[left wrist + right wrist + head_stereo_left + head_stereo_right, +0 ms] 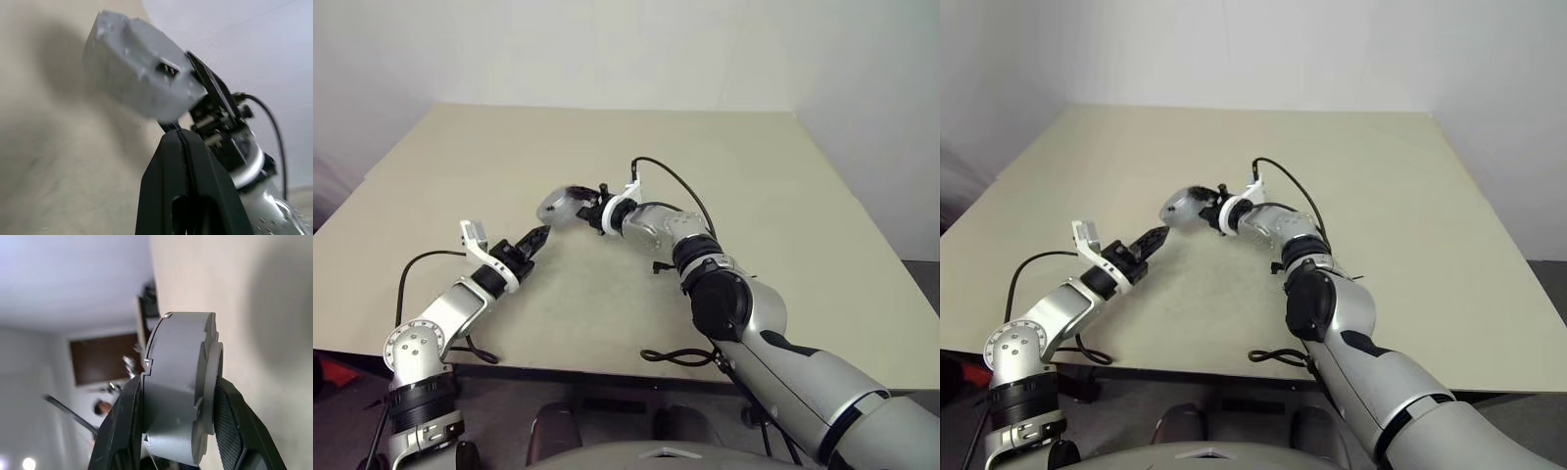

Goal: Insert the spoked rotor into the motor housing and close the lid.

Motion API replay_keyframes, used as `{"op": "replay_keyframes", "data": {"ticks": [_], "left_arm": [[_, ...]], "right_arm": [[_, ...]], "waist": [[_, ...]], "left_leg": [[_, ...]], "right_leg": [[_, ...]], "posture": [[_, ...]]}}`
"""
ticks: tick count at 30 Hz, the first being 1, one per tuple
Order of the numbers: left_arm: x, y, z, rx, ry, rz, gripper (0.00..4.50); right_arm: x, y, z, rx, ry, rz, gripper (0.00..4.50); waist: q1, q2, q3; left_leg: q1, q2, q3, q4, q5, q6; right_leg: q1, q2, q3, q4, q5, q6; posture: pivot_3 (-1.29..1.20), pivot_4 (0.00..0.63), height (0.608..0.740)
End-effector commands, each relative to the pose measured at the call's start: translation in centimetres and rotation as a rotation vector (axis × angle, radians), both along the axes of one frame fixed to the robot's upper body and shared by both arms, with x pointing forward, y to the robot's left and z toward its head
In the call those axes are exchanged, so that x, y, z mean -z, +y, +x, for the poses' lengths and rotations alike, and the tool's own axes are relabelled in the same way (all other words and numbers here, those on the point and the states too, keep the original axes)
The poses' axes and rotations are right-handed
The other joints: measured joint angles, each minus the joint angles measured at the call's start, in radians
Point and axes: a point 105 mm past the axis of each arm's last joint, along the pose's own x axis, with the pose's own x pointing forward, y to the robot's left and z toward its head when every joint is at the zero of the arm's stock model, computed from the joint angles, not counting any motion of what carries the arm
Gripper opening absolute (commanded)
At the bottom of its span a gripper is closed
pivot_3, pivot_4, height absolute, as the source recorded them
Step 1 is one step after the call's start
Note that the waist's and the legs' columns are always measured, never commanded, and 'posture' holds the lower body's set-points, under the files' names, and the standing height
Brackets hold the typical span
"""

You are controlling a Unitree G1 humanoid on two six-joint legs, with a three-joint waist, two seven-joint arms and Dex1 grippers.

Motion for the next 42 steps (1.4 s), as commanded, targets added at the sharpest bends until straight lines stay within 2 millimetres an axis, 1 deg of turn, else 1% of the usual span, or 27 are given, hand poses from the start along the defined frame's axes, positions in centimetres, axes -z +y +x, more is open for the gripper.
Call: {"op": "replay_keyframes", "data": {"ticks": [1, 3, 5, 7, 8, 10, 13, 17, 20, 22, 24, 28, 30, 34, 37, 42], "left_arm": [[-2.0, 0.7, -0.4, -0.035, -0.089, -0.034, 0.00], [-2.2, 2.0, -0.3, -0.107, -0.099, -0.065, 0.00], [-1.9, 3.9, -0.2, -0.200, -0.089, -0.090, 0.00], [-1.6, 5.1, -0.4, -0.261, -0.078, -0.097, 0.00], [-1.4, 5.8, -0.5, -0.293, -0.074, -0.111, 0.18], [-1.1, 6.9, -0.5, -0.348, -0.072, -0.144, 0.63], [-1.1, 7.1, -0.5, -0.366, -0.081, -0.163, 1.59], [-1.9, 6.1, -0.3, -0.320, -0.116, -0.210, 2.88], [-2.8, 4.9, -0.4, -0.248, -0.148, -0.314, 3.95], [-3.2, 4.3, -0.4, -0.205, -0.132, -0.419, 4.49], [-3.5, 3.9, -0.5, -0.160, -0.128, -0.490, 4.49], [-4.1, 3.6, -0.5, -0.104, -0.139, -0.544, 4.49], [-4.4, 3.4, -0.1, -0.085, -0.139, -0.569, 4.49], [-3.6, 2.9, 1.1, -0.060, -0.092, -0.588, 4.49], [-3.6, 2.5, 1.8, -0.043, -0.086, -0.595, 4.49], [-4.0, 1.0, 2.7, 0.019, -0.078, -0.599, 4.49]], "right_arm": [[-4.2, 0.7, 1.1, 0.054, -0.044, 0.134, 1.88], [-4.8, 0.4, 1.5, 0.074, -0.044, 0.157, 1.88], [-5.2, 0.0, 1.8, 0.088, -0.046, 0.170, 1.88], [-5.5, -0.4, 2.0, 0.098, -0.046, 0.182, 1.88], [-5.9, -0.5, 1.9, 0.088, -0.054, 0.201, 1.88], [-6.7, -0.6, 1.8, 0.061, -0.068, 0.230, 1.88], [-7.1, -0.5, 1.5, 0.029, -0.080, 0.239, 1.88], [-7.3, -0.6, 0.8, -0.030, -0.103, 0.245, 1.88], [-7.2, -0.7, 0.3, -0.073, -0.117, 0.238, 1.88], [-7.2, -0.7, 0.1, -0.088, -0.125, 0.233, 1.88], [-7.4, -0.6, -0.2, -0.115, -0.141, 0.242, 1.88], [-7.7, -0.3, -1.1, -0.179, -0.168, 0.248, 1.88], [-7.6, -0.3, -1.4, -0.198, -0.171, 0.247, 1.88], [-8.1, -0.2, -1.8, -0.224, -0.194, 0.261, 1.88], [-8.3, -0.2, -2.0, -0.233, -0.208, 0.266, 1.88], [-8.2, -0.1, -2.3, -0.245, -0.226, 0.252, 1.88]], "waist": [[-0.001, 0.000, 0.000], [-0.001, 0.000, 0.000], [-0.003, 0.000, 0.000], [-0.006, 0.000, 0.000], [-0.007, -0.001, 0.000], [-0.006, -0.001, 0.000], [-0.005, -0.003, 0.001], [-0.004, -0.005, 0.002], [0.000, -0.006, 0.002], [0.003, -0.006, 0.002], [0.005, -0.006, 0.002], [0.006, -0.006, 0.002], [0.008, -0.006, 0.002], [0.019, -0.007, 0.002], [0.020, -0.007, 0.002], [0.023, -0.007, 0.002]], "left_leg": [[0.000, 0.000, 0.000, 0.000, 0.000, 0.000], [0.000, 0.000, 0.000, 0.001, 0.000, 0.000], [0.000, 0.000, 0.000, 0.001, 0.000, 0.000], [0.000, 0.000, 0.000, 0.001, 0.000, 0.000], [0.000, 0.000, 0.000, 0.001, 0.000, 0.000], [0.000, 0.000, 0.000, 0.002, 0.000, 0.000], [0.000, 0.000, 0.000, 0.002, 0.000, 0.001], [-0.001, 0.000, 0.000, 0.003, 0.000, 0.001], [-0.002, 0.000, 0.000, 0.005, 0.000, 0.001], [-0.002, 0.000, 0.000, 0.005, 0.000, 0.001], [-0.002, 0.000, 0.000, 0.006, 0.000, 0.001], [-0.002, 0.000, 0.000, 0.006, 0.000, 0.001], [-0.002, 0.001, 0.000, 0.006, 0.000, 0.001], [-0.001, 0.001, 0.000, 0.006, 0.000, 0.001], [-0.002, 0.001, 0.000, 0.007, 0.000, 0.001], [-0.002, 0.001, -0.001, 0.007, 0.000, 0.000]], "right_leg": [[0.000, 0.000, 0.000, 0.000, -0.001, -0.002], [0.000, 0.000, 0.000, 0.000, -0.002, -0.003], [0.000, 0.000, 0.000, 0.001, -0.001, -0.002], [0.000, 0.000, 0.000, 0.001, -0.001, -0.002], [0.000, 0.000, 0.000, 0.001, -0.001, -0.002], [0.000, 0.000, 0.000, 0.000, -0.001, -0.002], [0.000, 0.000, 0.000, 0.000, -0.001, -0.002], [0.000, 0.000, 0.000, 0.001, -0.001, -0.002], [0.000, 0.000, 0.000, 0.001, -0.001, -0.002], [0.000, 0.000, 0.000, 0.001, -0.001, -0.001], [0.000, 0.000, 0.001, 0.002, 0.000, -0.001], [0.000, 0.000, 0.001, 0.002, 0.000, 0.000], [0.000, 0.000, 0.001, 0.002, 0.002, 0.002], [0.000, 0.000, 0.001, 0.002, 0.002, 0.003], [0.001, 0.000, 0.001, 0.002, 0.003, 0.004], [0.001, 0.000, 0.001, 0.002, 0.003, 0.004]], "posture": [[0.00, 0.000, 0.740], [0.00, 0.000, 0.740], [0.00, 0.000, 0.740], [0.00, 0.000, 0.740], [0.00, 0.000, 0.740], [0.00, 0.000, 0.740], [0.00, 0.000, 0.740], [0.00, 0.000, 0.740], [0.00, 0.000, 0.740], [0.00, 0.000, 0.740], [0.00, 0.000, 0.740], [0.00, 0.000, 0.740], [0.00, 0.000, 0.740], [0.00, 0.000, 0.740], [0.00, 0.000, 0.740], [0.00, 0.000, 0.740]]}}
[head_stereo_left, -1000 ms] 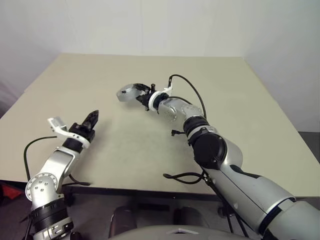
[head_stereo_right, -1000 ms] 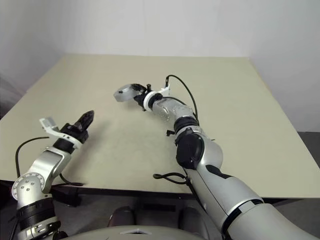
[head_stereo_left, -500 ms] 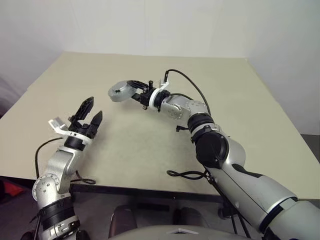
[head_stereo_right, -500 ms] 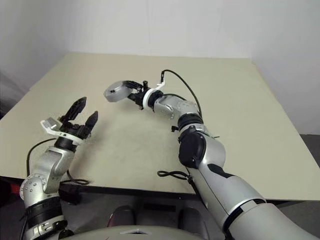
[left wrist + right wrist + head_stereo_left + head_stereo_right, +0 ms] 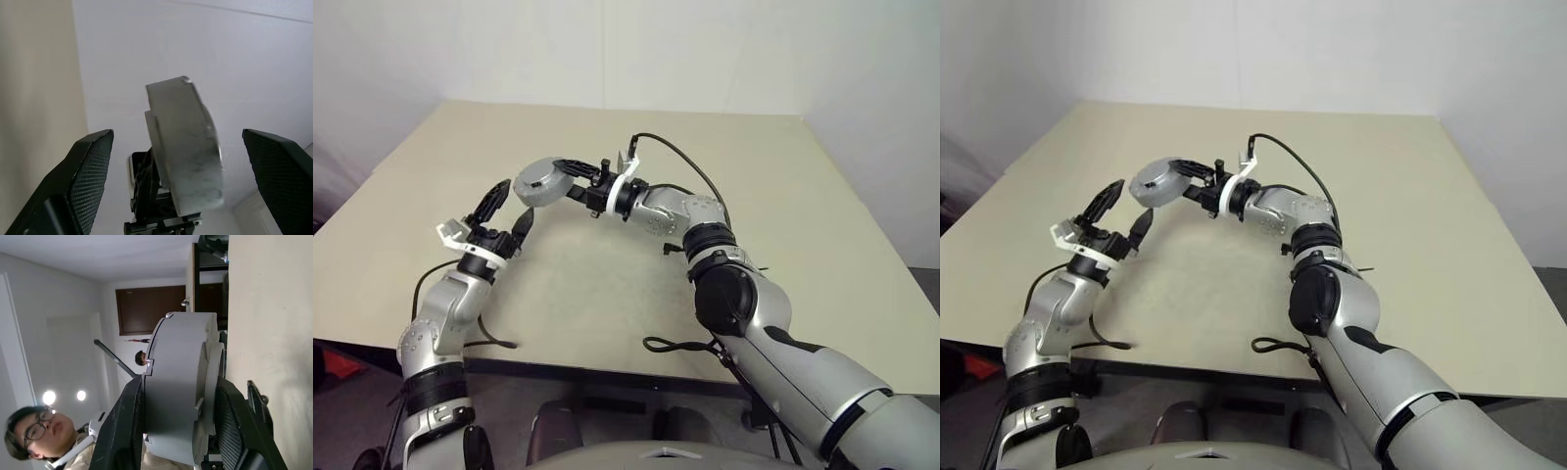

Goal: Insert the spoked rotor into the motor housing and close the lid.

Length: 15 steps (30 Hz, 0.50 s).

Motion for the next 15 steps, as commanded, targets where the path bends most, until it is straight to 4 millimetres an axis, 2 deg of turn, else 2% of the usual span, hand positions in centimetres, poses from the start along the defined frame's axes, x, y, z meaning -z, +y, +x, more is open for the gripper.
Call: {"op": "replay_keyframes", "data": {"ticks": [1, 6, 11, 15], "left_arm": [[-1.3, -1.2, 0.5, 0.050, -0.051, 0.014, 4.49], [-2.4, -2.4, 1.0, 0.086, -0.092, 0.013, 4.49], [-2.4, -2.6, 1.6, 0.078, -0.094, 0.043, 4.49], [-2.5, -2.8, 1.9, 0.073, -0.097, 0.051, 3.58]], "right_arm": [[-2.7, -0.3, 0.0, 0.002, -0.087, 0.085, 1.88], [-2.6, -0.3, -0.2, 0.003, -0.106, 0.071, 1.88], [-2.5, -0.3, -0.1, 0.019, -0.119, 0.054, 1.88], [-2.4, -0.3, 0.0, 0.025, -0.130, 0.044, 1.88]], "waist": [[0.000, 0.000, 0.000], [0.001, 0.000, 0.000], [0.000, 0.000, 0.000], [-0.001, 0.000, 0.000]], "left_leg": [[0.000, 0.000, 0.000, 0.000, 0.000, 0.000], [0.000, 0.000, 0.000, 0.000, 0.000, 0.000], [0.000, 0.000, 0.000, 0.000, 0.000, 0.000], [0.000, 0.000, 0.000, 0.000, 0.000, 0.000]], "right_leg": [[0.000, 0.000, 0.000, 0.000, 0.000, 0.000], [0.000, 0.000, 0.000, 0.000, 0.000, 0.000], [0.000, 0.000, 0.000, 0.000, 0.000, 0.000], [0.000, 0.000, 0.000, 0.000, 0.000, 0.000]], "posture": [[0.00, 0.000, 0.740], [0.00, 0.000, 0.740], [0.00, 0.000, 0.740], [0.00, 0.000, 0.740]]}}
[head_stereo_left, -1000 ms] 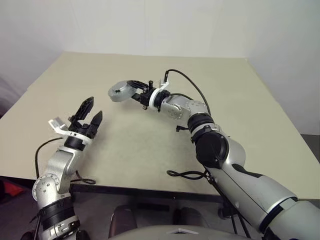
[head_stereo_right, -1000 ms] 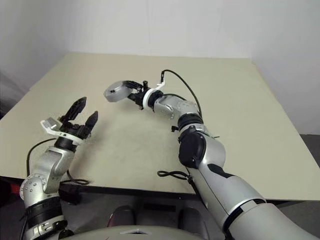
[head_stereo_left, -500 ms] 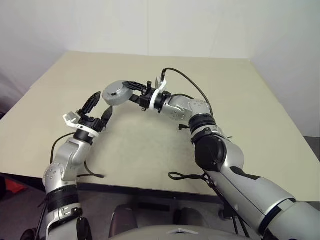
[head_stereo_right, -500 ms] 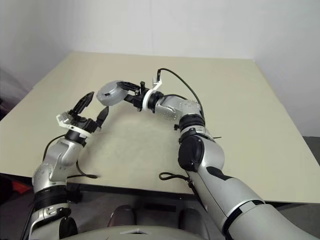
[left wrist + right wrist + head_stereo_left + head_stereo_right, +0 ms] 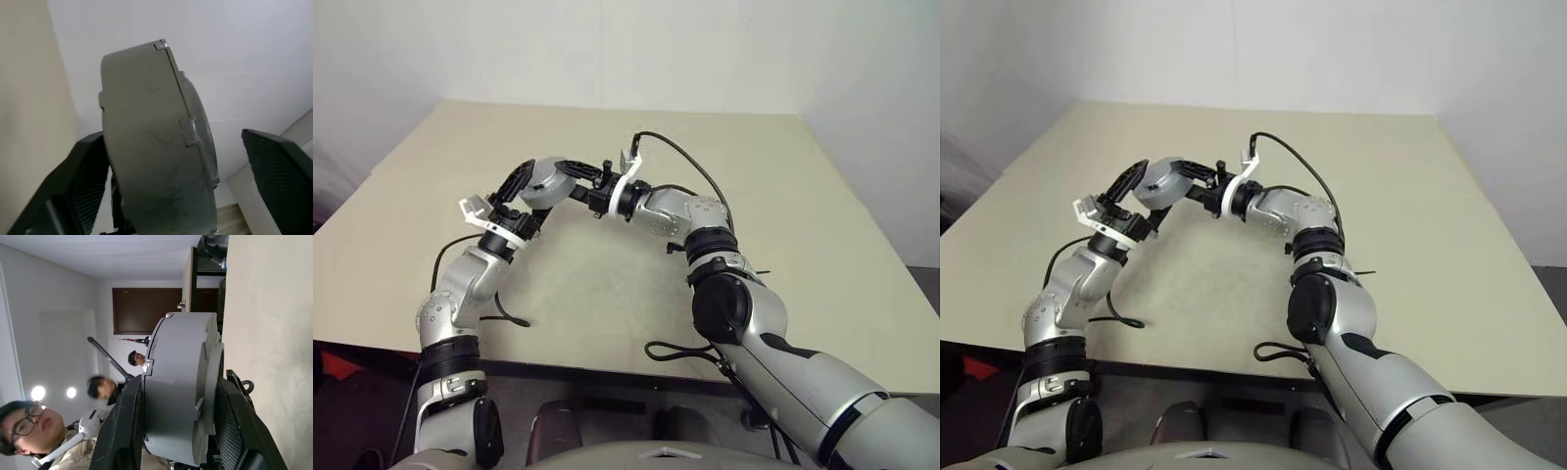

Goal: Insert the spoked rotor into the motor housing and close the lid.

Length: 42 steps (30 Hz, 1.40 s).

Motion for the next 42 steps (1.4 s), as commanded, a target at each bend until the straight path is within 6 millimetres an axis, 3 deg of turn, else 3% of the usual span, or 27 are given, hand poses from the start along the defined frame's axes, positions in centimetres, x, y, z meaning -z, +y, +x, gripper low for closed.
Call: {"op": "replay_keyframes", "data": {"ticks": [1, 4, 15, 22, 26, 32, 36, 42], "left_arm": [[-1.2, -0.3, 0.3, 0.002, -0.046, 0.009, 3.22], [-1.1, -0.4, 0.4, 0.000, -0.044, 0.012, 2.33], [-0.4, -0.2, 0.5, -0.018, -0.016, 0.015, 2.31], [0.0, 0.2, 0.6, -0.051, -0.002, 0.017, 2.31], [0.3, 0.5, 0.5, -0.077, 0.006, 0.031, 2.31], [1.7, 4.6, 0.1, -0.286, 0.046, 0.085, 2.31], [2.9, 8.8, -1.1, -0.473, 0.098, 0.120, 2.31], [3.7, 11.9, -1.8, -0.601, 0.154, 0.151, 2.31]], "right_arm": [[-2.6, 0.0, 0.2, 0.012, -0.080, 0.077, 1.88], [-2.5, -0.1, 0.2, 0.018, -0.081, 0.071, 1.88], [-2.4, 0.2, -0.1, 0.014, -0.150, 0.039, 1.88], [-2.0, 0.0, 0.9, 0.091, -0.195, -0.027, 4.21], [-1.9, -0.2, 1.3, 0.125, -0.206, -0.043, 4.21], [-0.2, -0.8, 2.2, 0.198, -0.195, -0.134, 4.21], [0.6, -1.5, 2.5, 0.222, -0.188, -0.161, 4.21], [0.8, -1.5, 2.4, 0.211, -0.199, -0.175, 4.21]], "waist": [[0.000, 0.000, 0.000], [0.000, 0.000, 0.000], [0.000, 0.000, 0.000], [0.000, 0.000, 0.000], [0.000, 0.000, 0.000], [-0.007, -0.001, 0.000], [-0.005, -0.002, 0.000], [-0.001, -0.005, 0.000]], "left_leg": [[0.000, 0.000, 0.000, 0.000, 0.000, 0.000], [0.000, 0.000, 0.000, 0.000, 0.000, 0.000], [0.000, 0.000, 0.000, 0.000, 0.000, 0.000], [0.000, 0.000, 0.000, 0.001, 0.000, 0.000], [0.000, 0.000, 0.000, 0.001, 0.000, 0.000], [0.000, 0.000, 0.000, 0.001, 0.000, 0.000], [0.000, 0.000, -0.001, 0.001, 0.000, 0.000], [0.000, 0.000, -0.001, 0.001, 0.000, 0.000]], "right_leg": [[0.000, 0.000, 0.000, 0.000, 0.000, 0.000], [0.000, 0.000, 0.000, 0.000, 0.000, 0.000], [0.000, 0.000, 0.000, 0.000, 0.000, 0.000], [0.001, 0.000, 0.000, 0.000, 0.000, 0.000], [0.001, 0.000, 0.000, 0.000, 0.000, 0.000], [0.001, 0.000, 0.000, 0.000, 0.000, 0.000], [0.001, 0.000, 0.000, 0.000, 0.000, 0.000], [0.002, 0.000, -0.001, 0.000, 0.001, 0.001]], "posture": [[0.00, 0.000, 0.740], [0.00, 0.000, 0.740], [0.00, 0.000, 0.740], [0.00, 0.000, 0.740], [0.00, 0.000, 0.740], [0.00, 0.000, 0.740], [0.00, 0.000, 0.740], [0.00, 0.000, 0.740]]}}
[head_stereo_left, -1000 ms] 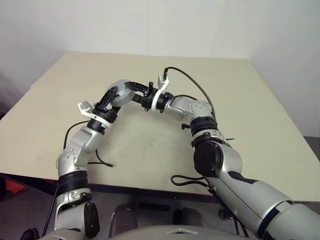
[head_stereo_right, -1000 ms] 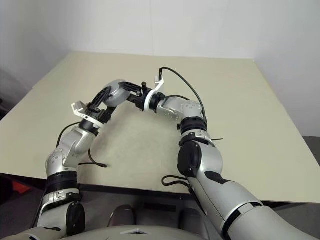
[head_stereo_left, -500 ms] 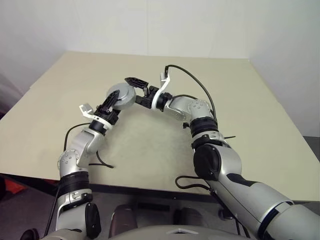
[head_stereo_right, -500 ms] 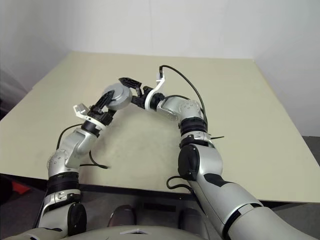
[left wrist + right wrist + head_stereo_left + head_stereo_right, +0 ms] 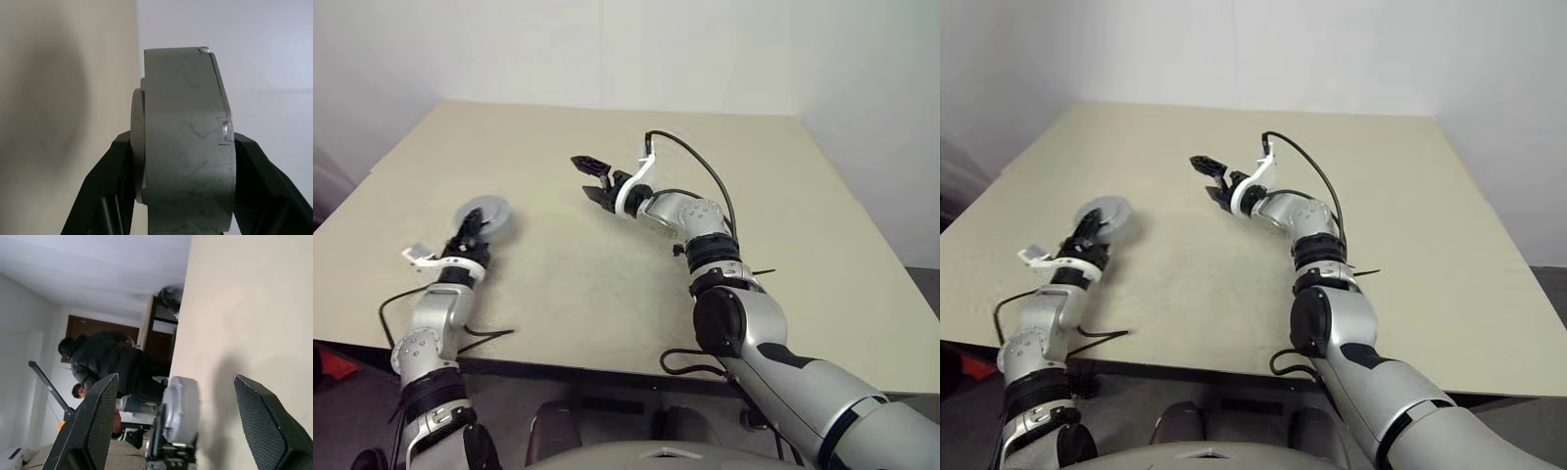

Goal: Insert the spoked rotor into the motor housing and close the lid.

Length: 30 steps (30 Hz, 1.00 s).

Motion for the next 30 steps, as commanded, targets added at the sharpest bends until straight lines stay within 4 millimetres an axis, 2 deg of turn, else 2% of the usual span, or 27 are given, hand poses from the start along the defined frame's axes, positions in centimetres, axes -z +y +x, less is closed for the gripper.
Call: {"op": "replay_keyframes", "data": {"ticks": [1, 3, 9, 12, 17, 23, 26, 27, 30], "left_arm": [[-2.9, 1.5, -0.2, -0.056, -0.085, 0.061, 2.31], [-2.6, 2.3, -0.3, -0.085, -0.066, 0.064, 2.31], [-0.1, 4.8, -0.2, -0.193, 0.076, 0.036, 2.31], [1.0, 5.2, -0.2, -0.218, 0.138, 0.019, 2.31], [1.7, 5.4, -0.1, -0.233, 0.179, 0.007, 2.31], [3.4, 6.4, -0.9, -0.286, 0.268, -0.021, 2.31], [3.9, 6.6, -1.5, -0.296, 0.288, -0.020, 3.08], [4.0, 6.6, -1.7, -0.300, 0.296, -0.028, 3.50], [4.4, 6.5, -2.2, -0.298, 0.308, -0.058, 4.36]], "right_arm": [[-1.1, 0.3, 0.0, -0.012, -0.043, 0.010, 4.21], [-1.1, 0.2, 0.0, -0.009, -0.042, 0.008, 4.21], [-0.9, -0.3, 0.3, 0.009, -0.034, -0.001, 4.21], [-0.8, -0.3, 0.3, 0.010, -0.033, -0.003, 4.21], [-0.8, -0.2, 0.3, 0.013, -0.030, -0.004, 4.21], [-0.8, -0.2, 0.5, 0.020, -0.024, -0.007, 4.21], [-0.7, -0.2, 0.5, 0.023, -0.020, -0.012, 4.25], [-0.6, -0.2, 0.5, 0.025, -0.019, -0.014, 4.25], [-0.5, -0.2, 0.5, 0.026, -0.016, -0.018, 4.25]], "waist": [[0.000, -0.001, 0.000], [0.000, -0.001, 0.000], [-0.002, -0.002, 0.000], [-0.002, -0.002, 0.000], [-0.005, -0.002, 0.000], [-0.008, -0.002, -0.001], [-0.017, -0.001, -0.001], [-0.019, -0.001, -0.001], [-0.028, -0.001, -0.001]], "left_leg": [[0.000, 0.000, 0.000, 0.000, 0.000, 0.000], [0.002, 0.000, 0.000, 0.000, 0.000, 0.000], [0.006, 0.000, 0.000, 0.000, 0.000, 0.000], [0.006, 0.000, 0.000, 0.000, 0.000, 0.000], [0.007, 0.000, 0.000, 0.000, 0.000, 0.000], [0.008, 0.000, 0.000, 0.000, 0.000, 0.000], [0.008, 0.000, 0.001, 0.000, 0.000, 0.000], [0.007, 0.000, 0.001, 0.000, 0.000, 0.000], [0.010, 0.000, 0.001, -0.001, 0.000, 0.000]], "right_leg": [[0.001, 0.000, 0.000, 0.000, 0.000, 0.000], [0.002, 0.000, 0.000, 0.000, 0.000, 0.001], [0.005, 0.000, 0.000, 0.000, 0.001, 0.000], [0.005, 0.000, 0.000, 0.000, 0.001, 0.000], [0.005, 0.000, 0.001, 0.000, 0.001, 0.000], [0.005, 0.000, 0.001, 0.001, 0.001, 0.000], [0.006, 0.000, 0.001, 0.001, 0.001, 0.000], [0.007, 0.000, 0.001, 0.001, 0.001, -0.001], [0.010, 0.000, 0.001, 0.001, 0.000, -0.002]], "posture": [[0.00, 0.000, 0.740], [0.00, 0.000, 0.740], [0.00, 0.000, 0.740], [0.00, 0.000, 0.740], [0.00, 0.000, 0.740], [0.00, 0.000, 0.740], [0.00, 0.000, 0.740], [0.00, 0.000, 0.740], [0.00, 0.000, 0.740]]}}
